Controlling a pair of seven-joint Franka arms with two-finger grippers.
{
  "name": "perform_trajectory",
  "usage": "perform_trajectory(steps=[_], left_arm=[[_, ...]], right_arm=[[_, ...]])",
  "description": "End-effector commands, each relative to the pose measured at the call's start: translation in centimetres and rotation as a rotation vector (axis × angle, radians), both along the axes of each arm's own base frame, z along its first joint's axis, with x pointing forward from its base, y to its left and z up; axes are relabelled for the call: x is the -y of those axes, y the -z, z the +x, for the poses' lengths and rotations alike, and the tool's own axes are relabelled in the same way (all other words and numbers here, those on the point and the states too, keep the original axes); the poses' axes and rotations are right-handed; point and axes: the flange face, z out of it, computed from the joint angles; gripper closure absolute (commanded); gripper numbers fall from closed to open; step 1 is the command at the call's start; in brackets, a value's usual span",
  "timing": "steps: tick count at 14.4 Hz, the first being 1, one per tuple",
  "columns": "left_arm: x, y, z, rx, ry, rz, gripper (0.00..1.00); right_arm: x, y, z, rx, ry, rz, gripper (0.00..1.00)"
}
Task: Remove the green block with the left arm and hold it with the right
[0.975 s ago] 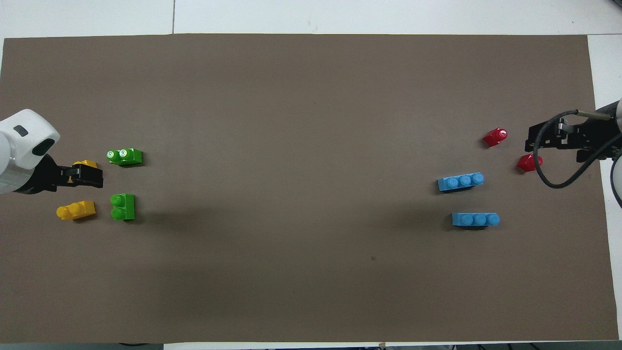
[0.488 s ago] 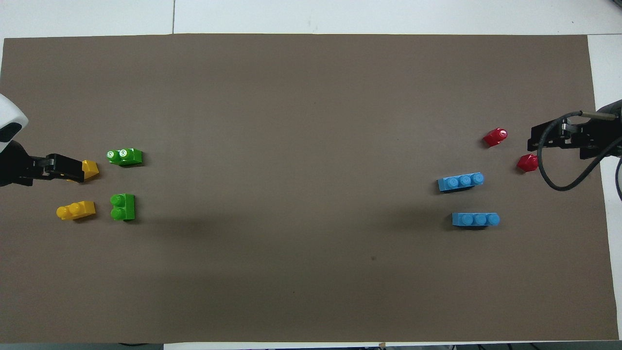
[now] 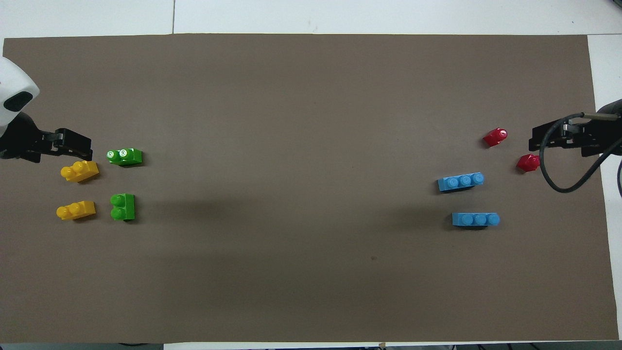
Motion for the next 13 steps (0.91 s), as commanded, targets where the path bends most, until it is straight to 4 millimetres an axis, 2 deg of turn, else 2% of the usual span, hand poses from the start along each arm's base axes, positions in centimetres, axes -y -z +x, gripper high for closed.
perform_trajectory(steps=[1,2,7,13], left_arm=[[0.1,-1.1,0.1,-0.013,-0.003,0.013,0.0],[-0.7,-1.2,-0.1,-0.014,-0.012,0.011,0.0],[-1.8,-1.1,-0.7,-0.022,-0.027,0.008,0.0],[-0.8,-2.9,-1.3,0.004,-0.012,0.006,0.0]], right_arm=[[0.3,-0.8,0.0,0.004,-0.024,-0.024,0.0],[0.2,-1.0,0.1,0.005,-0.025,-0.023,0.0],[0.2,-1.7,0.4,0.02,-0.019,-0.011,0.0],[0.2,-1.5,0.3,0.01,-0.018,-0.018,0.0]])
